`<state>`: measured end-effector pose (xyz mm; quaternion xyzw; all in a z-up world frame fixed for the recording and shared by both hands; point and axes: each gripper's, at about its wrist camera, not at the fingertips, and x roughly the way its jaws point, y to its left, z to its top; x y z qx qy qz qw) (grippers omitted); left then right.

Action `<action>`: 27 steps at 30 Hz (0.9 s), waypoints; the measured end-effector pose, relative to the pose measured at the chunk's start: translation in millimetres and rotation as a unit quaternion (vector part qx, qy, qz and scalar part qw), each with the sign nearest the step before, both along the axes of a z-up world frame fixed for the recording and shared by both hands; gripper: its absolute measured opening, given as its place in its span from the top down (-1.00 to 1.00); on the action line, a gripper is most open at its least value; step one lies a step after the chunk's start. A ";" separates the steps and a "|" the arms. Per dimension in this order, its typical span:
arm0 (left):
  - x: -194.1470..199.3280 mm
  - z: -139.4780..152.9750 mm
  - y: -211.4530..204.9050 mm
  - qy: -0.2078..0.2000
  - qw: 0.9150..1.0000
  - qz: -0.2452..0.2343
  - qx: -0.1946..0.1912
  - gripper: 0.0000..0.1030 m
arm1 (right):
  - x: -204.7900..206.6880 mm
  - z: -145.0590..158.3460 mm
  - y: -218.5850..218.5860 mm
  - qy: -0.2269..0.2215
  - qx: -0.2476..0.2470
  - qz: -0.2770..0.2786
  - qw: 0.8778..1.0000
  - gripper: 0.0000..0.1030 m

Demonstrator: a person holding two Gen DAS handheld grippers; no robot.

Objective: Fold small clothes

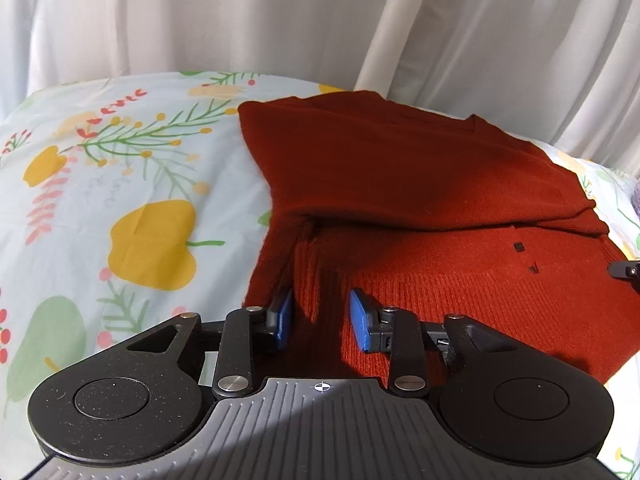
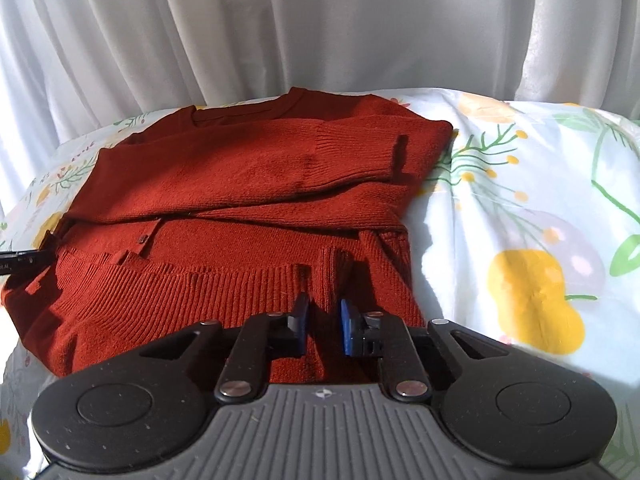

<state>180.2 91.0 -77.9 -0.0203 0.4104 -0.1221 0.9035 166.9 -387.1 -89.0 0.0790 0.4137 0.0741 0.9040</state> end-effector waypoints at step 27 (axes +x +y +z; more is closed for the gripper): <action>134.0 20.0 -8.9 -0.016 0.998 0.054 -0.028 0.84 | 115.0 11.2 -13.2 -0.059 0.007 -0.099 0.993 0.86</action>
